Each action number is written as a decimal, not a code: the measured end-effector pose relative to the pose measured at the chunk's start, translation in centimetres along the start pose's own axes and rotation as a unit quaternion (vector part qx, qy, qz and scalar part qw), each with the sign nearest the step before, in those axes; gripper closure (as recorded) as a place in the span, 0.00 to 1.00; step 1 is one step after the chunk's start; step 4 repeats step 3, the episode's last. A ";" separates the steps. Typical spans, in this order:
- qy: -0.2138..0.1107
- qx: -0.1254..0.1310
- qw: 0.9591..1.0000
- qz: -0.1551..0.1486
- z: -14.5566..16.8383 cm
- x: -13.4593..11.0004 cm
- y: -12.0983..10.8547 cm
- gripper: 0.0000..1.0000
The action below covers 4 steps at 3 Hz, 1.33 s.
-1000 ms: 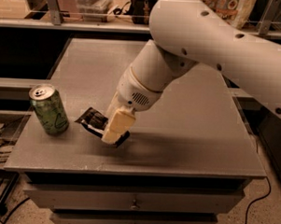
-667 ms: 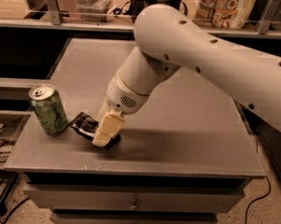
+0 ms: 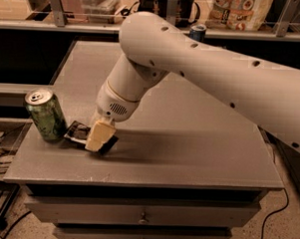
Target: Move rxbar chocolate near green can
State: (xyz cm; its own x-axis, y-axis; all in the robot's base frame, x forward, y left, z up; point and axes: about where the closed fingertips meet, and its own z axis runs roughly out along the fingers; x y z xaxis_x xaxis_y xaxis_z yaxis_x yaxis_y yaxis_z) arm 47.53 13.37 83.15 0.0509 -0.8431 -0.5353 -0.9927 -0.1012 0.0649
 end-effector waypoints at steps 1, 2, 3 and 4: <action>0.000 -0.005 1.000 -0.006 0.8 -0.7 -0.3 0.13; 0.000 -0.005 1.000 -0.007 0.8 -0.8 -0.2 0.00; 0.000 -0.005 1.000 -0.007 0.8 -0.8 -0.2 0.00; 0.000 -0.005 1.000 -0.007 0.8 -0.8 -0.2 0.00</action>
Offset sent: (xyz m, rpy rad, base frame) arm 0.0016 0.0095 -0.0026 0.0015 0.0020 0.0132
